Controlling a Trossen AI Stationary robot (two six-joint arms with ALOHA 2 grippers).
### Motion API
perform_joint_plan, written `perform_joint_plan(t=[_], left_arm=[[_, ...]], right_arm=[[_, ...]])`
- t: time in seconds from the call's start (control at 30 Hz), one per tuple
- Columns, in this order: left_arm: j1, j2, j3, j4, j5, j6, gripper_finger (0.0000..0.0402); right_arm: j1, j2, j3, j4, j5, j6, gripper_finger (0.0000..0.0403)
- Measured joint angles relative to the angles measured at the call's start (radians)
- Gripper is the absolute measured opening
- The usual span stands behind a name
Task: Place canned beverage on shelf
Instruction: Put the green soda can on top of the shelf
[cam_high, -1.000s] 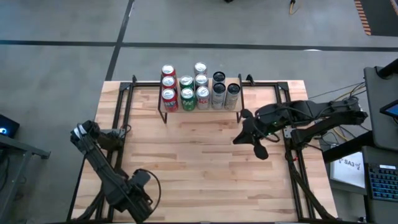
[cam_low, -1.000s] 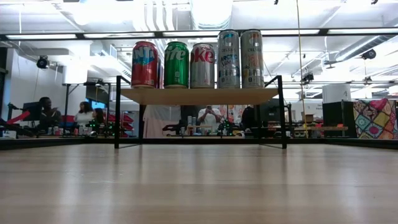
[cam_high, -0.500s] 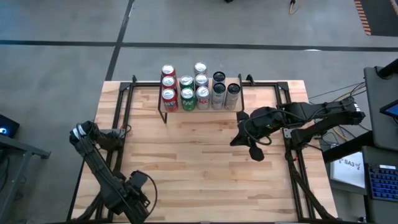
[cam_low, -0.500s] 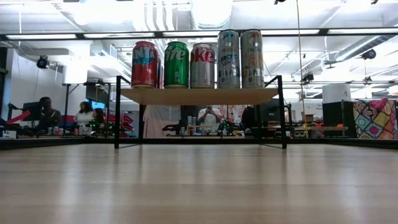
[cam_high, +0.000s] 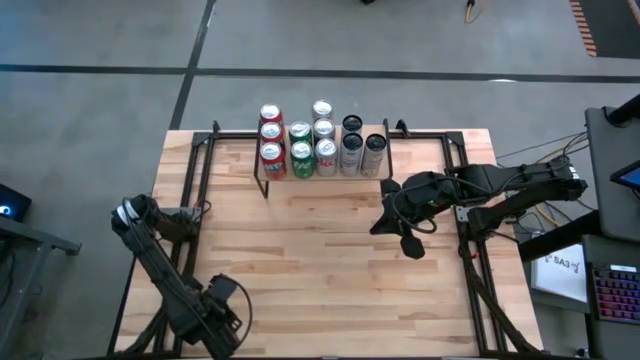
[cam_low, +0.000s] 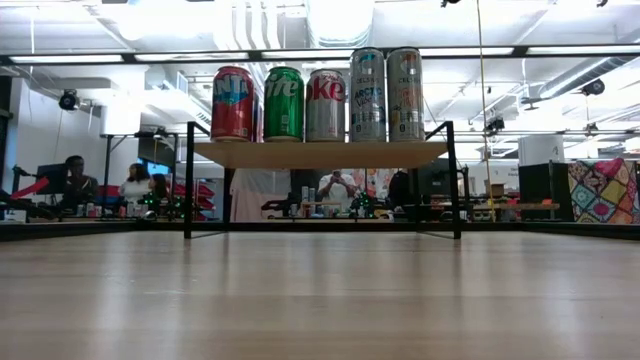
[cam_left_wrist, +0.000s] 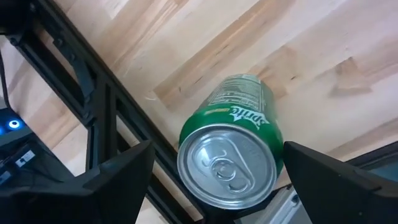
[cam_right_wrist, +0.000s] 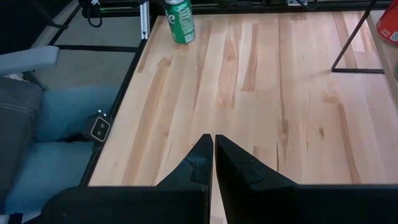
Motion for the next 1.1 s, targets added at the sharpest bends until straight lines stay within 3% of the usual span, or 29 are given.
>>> perform_joint_plan(t=[0.77, 0.97, 1.1], left_arm=[[-0.053, -0.003, -0.163, 0.19, -0.035, -0.055, 0.0338], [-0.053, -0.005, -0.161, 0.189, -0.029, -0.043, 0.03], [-0.052, -0.005, -0.135, 0.182, -0.012, -0.027, 0.0299]], right_arm=[[0.0, 0.0, 0.0, 0.002, 0.0, 0.009, 0.0009], [0.0, -0.001, 0.0, 0.002, 0.0, 0.008, 0.0009], [0.0, -0.001, 0.0, 0.002, 0.0, 0.002, 0.0009]])
